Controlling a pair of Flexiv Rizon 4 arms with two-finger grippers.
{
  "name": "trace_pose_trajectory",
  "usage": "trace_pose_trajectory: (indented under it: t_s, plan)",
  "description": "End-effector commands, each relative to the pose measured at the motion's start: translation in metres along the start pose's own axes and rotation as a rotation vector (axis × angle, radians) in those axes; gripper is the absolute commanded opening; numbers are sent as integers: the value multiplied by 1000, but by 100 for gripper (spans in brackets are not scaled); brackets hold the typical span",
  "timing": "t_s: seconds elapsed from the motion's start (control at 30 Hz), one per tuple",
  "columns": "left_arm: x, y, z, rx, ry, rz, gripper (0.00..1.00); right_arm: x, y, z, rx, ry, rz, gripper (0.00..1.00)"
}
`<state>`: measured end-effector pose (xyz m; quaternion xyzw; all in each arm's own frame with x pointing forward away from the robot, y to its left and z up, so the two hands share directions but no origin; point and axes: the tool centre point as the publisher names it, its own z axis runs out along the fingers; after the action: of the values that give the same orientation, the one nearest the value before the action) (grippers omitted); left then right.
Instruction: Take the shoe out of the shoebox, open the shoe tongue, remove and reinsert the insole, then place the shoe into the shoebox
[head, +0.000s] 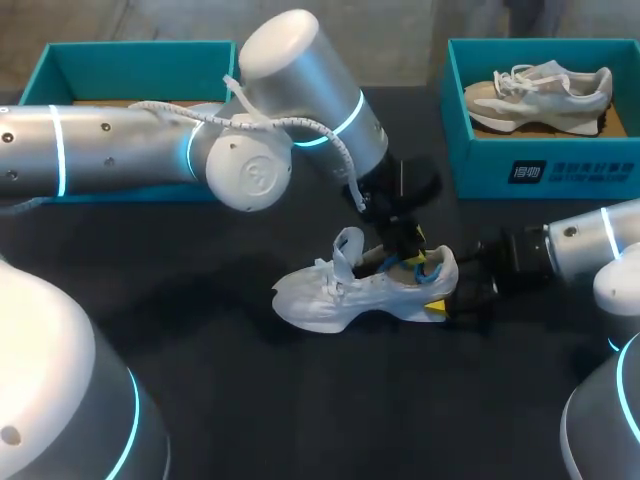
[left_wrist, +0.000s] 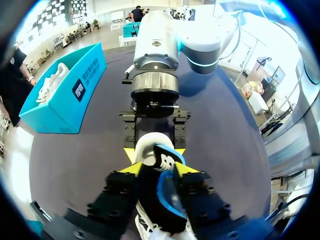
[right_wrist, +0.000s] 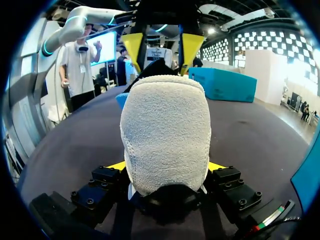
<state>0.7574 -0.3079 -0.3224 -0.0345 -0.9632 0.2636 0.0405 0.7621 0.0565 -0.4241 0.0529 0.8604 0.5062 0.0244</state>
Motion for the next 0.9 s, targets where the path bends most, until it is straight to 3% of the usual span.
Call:
trace_pose_trajectory:
  t_s: [0.03, 0.3, 0.67, 0.9]
  plan:
    - [6, 6, -8, 13, -20, 0, 86, 1, -1, 3, 3, -2, 1, 0]
    - [8, 8, -24, 8, -73, 3, 100, 1, -1, 3, 3, -2, 1, 0]
    - [15, 4, -47, -23, -67, 30, 100, 1, -1, 3, 3, -2, 1, 0]
    - [22, 5, -64, -71, -129, 46, 100, 1, -1, 3, 3, -2, 1, 0]
